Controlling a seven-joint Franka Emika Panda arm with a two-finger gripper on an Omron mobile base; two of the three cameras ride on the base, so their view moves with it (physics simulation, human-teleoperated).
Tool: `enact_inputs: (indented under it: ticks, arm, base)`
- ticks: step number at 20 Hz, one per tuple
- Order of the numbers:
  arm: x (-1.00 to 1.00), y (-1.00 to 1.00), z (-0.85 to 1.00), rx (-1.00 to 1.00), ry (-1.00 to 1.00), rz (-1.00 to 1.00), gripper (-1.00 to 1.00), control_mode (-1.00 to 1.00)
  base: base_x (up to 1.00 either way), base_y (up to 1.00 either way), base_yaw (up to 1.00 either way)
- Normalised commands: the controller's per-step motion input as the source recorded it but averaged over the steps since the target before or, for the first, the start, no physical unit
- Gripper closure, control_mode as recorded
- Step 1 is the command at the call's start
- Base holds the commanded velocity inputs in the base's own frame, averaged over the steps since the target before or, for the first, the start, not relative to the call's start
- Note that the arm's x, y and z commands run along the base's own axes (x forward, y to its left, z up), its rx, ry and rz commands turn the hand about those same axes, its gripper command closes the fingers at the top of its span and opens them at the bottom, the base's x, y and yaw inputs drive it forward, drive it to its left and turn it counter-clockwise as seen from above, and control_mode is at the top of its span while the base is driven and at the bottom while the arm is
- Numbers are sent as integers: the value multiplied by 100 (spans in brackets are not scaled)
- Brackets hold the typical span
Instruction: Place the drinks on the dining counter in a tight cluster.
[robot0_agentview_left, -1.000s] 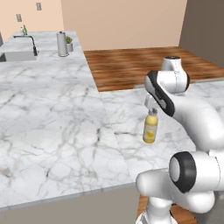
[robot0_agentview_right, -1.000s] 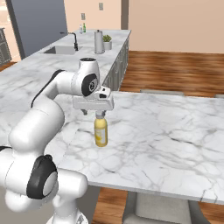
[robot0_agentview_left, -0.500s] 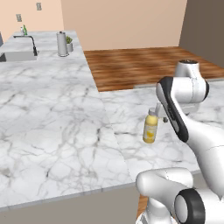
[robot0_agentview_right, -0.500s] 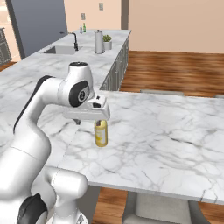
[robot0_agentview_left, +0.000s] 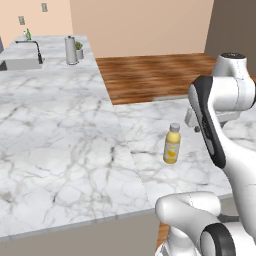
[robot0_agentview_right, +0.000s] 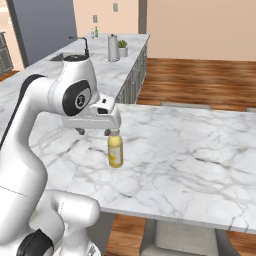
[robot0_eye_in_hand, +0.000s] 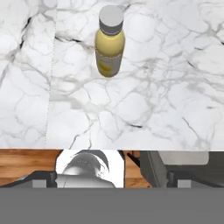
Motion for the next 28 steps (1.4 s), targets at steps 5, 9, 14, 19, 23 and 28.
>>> enact_inputs:
  ticks: [5, 9, 14, 19, 23, 28]
  arm:
    - [-1, 0, -4, 0, 3, 0, -100, -100]
    - [-5, 0, 0, 0, 0, 0, -100, -100]
    - [-15, 0, 0, 0, -4, 0, -100, 100]
    - [0, 0, 0, 0, 0, 0, -100, 100]
    - [0, 0, 0, 0, 0, 0, -100, 100]
    - [0, 0, 0, 0, 0, 0, -100, 100]
  base:
    - [0, 0, 0]
    - [0, 0, 0]
    - [-35, 13, 0]
    - [-58, 88, 0]
    - [-9, 100, -3]
    - [22, 100, -17]
